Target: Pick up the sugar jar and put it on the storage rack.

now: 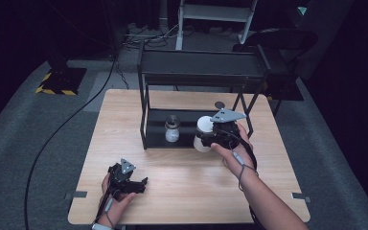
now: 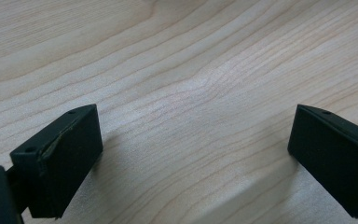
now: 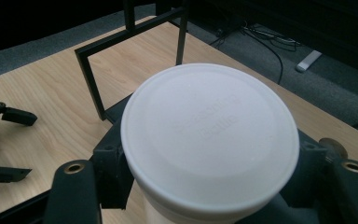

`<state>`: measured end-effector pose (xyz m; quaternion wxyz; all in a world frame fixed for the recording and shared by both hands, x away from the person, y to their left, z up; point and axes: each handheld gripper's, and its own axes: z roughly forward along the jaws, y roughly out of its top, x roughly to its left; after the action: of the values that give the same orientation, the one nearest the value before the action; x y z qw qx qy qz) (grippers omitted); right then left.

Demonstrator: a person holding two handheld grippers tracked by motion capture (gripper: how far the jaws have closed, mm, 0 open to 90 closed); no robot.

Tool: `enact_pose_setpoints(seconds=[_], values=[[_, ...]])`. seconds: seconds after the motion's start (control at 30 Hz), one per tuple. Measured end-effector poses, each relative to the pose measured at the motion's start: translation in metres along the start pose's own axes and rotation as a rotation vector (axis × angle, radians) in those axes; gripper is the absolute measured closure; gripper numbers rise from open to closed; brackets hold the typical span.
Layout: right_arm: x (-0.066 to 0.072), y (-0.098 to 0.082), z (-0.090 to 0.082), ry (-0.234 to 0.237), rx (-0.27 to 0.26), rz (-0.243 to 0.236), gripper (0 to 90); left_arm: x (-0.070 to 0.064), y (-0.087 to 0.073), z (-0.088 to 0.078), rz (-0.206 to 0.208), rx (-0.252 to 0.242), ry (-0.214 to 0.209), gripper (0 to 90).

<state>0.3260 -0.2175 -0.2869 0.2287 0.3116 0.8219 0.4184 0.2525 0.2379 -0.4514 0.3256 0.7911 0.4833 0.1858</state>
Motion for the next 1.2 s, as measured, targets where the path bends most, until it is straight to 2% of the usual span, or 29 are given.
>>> enact_pose_setpoints(seconds=[0.37,1.0,1.2], values=[[-0.008,0.010,0.025,-0.017,0.019,-0.005,33.3,0.000,0.000,0.000,-0.001,-0.001,0.000,2.9],[-0.019,0.009,0.080,-0.022,0.059,0.040,33.2,-0.001,0.000,0.000,-0.002,0.001,0.002,2.9],[-0.019,0.009,0.096,-0.039,0.085,0.060,33.3,-0.001,0.000,0.000,-0.003,0.001,0.003,2.9]])
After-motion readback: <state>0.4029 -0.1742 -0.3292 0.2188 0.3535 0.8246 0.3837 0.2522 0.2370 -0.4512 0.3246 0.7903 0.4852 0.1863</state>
